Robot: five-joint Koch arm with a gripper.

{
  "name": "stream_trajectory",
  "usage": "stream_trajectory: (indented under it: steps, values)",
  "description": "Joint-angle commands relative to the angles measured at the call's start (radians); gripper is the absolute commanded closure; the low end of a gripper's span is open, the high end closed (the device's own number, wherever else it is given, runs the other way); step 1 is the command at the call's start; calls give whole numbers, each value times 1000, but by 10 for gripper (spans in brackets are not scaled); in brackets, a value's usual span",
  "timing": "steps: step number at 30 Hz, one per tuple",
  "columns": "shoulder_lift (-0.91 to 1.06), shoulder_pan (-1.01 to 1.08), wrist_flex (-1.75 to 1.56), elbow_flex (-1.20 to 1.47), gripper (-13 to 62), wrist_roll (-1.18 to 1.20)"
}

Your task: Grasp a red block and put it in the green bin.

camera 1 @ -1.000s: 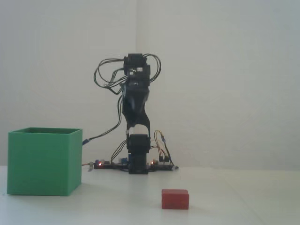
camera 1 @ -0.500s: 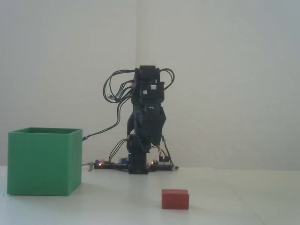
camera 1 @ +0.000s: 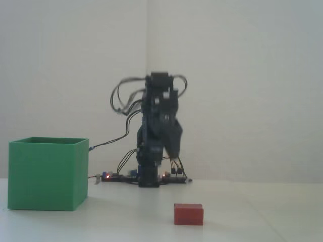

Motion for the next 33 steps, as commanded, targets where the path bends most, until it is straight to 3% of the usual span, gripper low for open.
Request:
stream_trajectory:
  steps: [1,23,33]
  values:
    - [-12,-37,37,-49,134,23]
    - [12,-87,221,-212,118,52]
    - [-2,-95,224,-175,119,376]
